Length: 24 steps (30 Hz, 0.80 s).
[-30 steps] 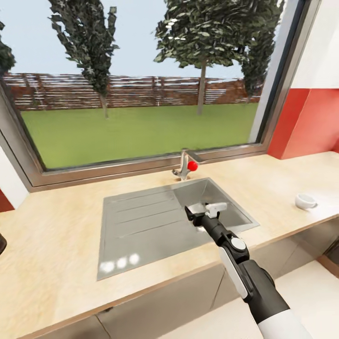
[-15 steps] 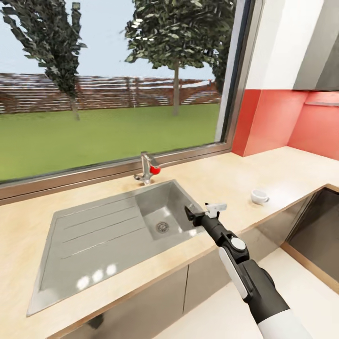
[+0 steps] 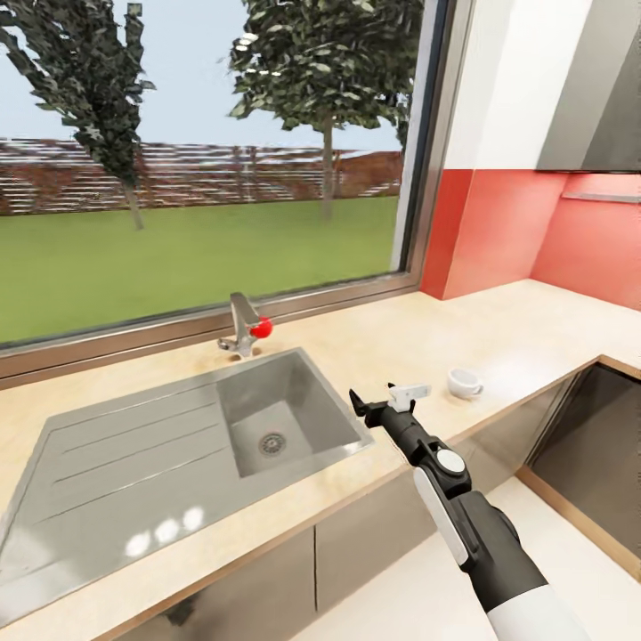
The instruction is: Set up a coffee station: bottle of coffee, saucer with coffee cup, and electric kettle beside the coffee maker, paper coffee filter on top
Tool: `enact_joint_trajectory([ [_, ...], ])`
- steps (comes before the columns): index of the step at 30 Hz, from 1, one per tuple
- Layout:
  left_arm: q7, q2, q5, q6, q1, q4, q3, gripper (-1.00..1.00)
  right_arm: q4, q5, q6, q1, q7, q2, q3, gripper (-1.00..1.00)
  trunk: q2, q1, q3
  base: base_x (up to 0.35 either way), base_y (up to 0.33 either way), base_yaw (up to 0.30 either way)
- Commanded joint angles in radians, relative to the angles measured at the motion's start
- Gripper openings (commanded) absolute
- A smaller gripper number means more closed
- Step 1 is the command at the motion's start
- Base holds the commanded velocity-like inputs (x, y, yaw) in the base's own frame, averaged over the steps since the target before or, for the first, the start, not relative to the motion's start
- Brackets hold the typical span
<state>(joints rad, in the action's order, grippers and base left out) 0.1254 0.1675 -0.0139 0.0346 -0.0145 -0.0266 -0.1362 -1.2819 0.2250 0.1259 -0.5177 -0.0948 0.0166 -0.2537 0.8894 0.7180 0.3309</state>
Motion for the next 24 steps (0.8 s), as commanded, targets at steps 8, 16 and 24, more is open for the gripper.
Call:
enact_joint_trajectory([
  [8,0.004,0.0,-0.001,0.004,-0.001,-0.001,-0.007,1.0,-0.001,0.008,0.004,0.0,-0.002,0.001,-0.001,1.0,0.001,0.0,0.001,0.033,-0.285,0.0],
  [16,0.003,0.0,-0.001,0.004,-0.001,-0.001,-0.007,1.0,-0.001,0.008,0.004,0.0,0.0,0.002,-0.001,1.0,0.001,0.0,0.001,0.07,-0.288,0.0],
  [24,0.003,0.0,-0.001,0.004,-0.001,-0.001,-0.007,1.0,-0.002,0.008,0.004,0.0,0.0,0.002,-0.001,1.0,0.001,0.0,0.001,0.114,-0.288,0.0],
])
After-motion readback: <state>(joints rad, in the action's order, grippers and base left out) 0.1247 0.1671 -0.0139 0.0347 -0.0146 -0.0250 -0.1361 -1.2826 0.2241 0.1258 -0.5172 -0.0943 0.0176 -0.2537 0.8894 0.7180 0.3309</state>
